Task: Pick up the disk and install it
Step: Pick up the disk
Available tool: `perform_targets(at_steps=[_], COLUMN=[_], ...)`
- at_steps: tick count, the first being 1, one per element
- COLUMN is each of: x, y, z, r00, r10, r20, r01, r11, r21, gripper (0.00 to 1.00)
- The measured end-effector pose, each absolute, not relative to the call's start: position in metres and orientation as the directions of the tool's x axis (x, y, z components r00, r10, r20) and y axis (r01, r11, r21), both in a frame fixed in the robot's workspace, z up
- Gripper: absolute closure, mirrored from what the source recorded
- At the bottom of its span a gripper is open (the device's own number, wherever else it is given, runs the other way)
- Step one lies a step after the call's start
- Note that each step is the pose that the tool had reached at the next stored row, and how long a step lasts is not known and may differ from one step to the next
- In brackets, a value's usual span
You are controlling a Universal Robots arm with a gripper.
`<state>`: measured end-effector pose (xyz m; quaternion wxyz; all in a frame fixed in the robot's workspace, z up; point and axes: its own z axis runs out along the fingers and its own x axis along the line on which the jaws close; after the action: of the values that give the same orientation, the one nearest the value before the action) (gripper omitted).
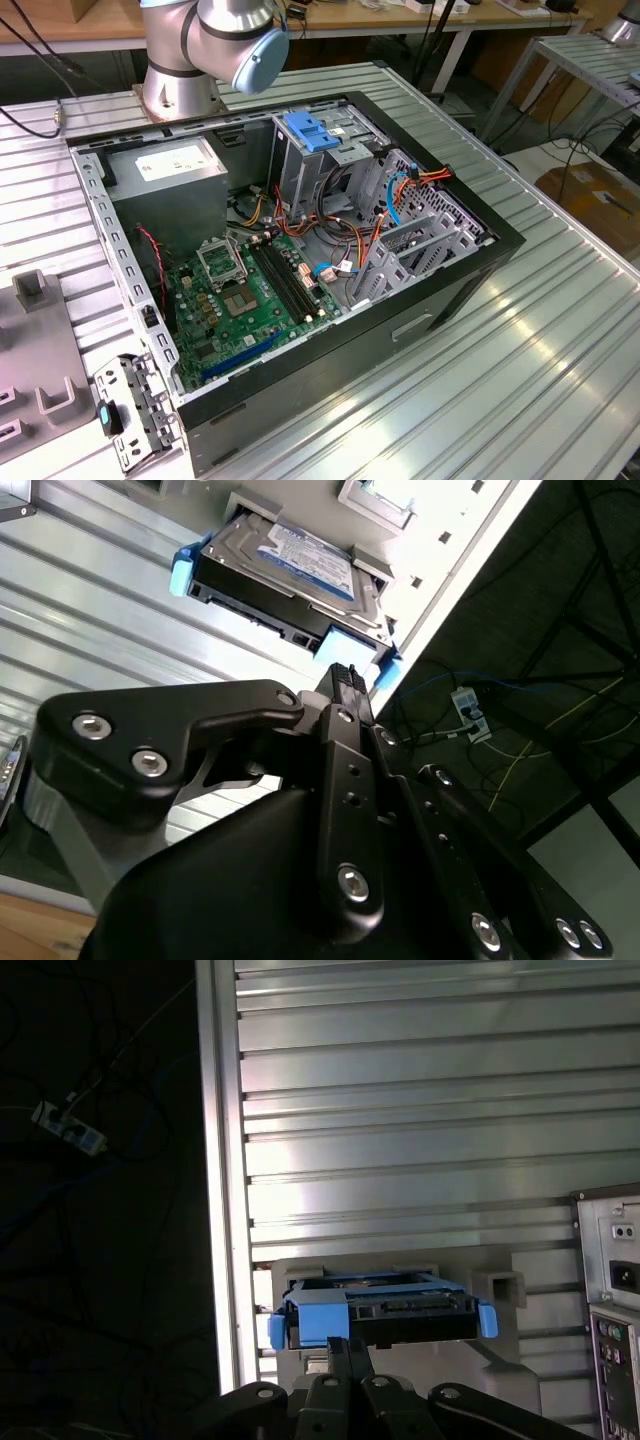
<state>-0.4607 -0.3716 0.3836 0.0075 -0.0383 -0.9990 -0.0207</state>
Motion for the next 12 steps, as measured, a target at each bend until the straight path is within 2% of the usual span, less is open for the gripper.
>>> perform_targets(at_steps=[12], x=[-0.4609], y=[-0.3717], z=[0.3836], r00=[-0.998], r10=[0.055], r20=[0.017], r01=[0.056], r11=[0.998], r21=[0.041], gripper=[0.89])
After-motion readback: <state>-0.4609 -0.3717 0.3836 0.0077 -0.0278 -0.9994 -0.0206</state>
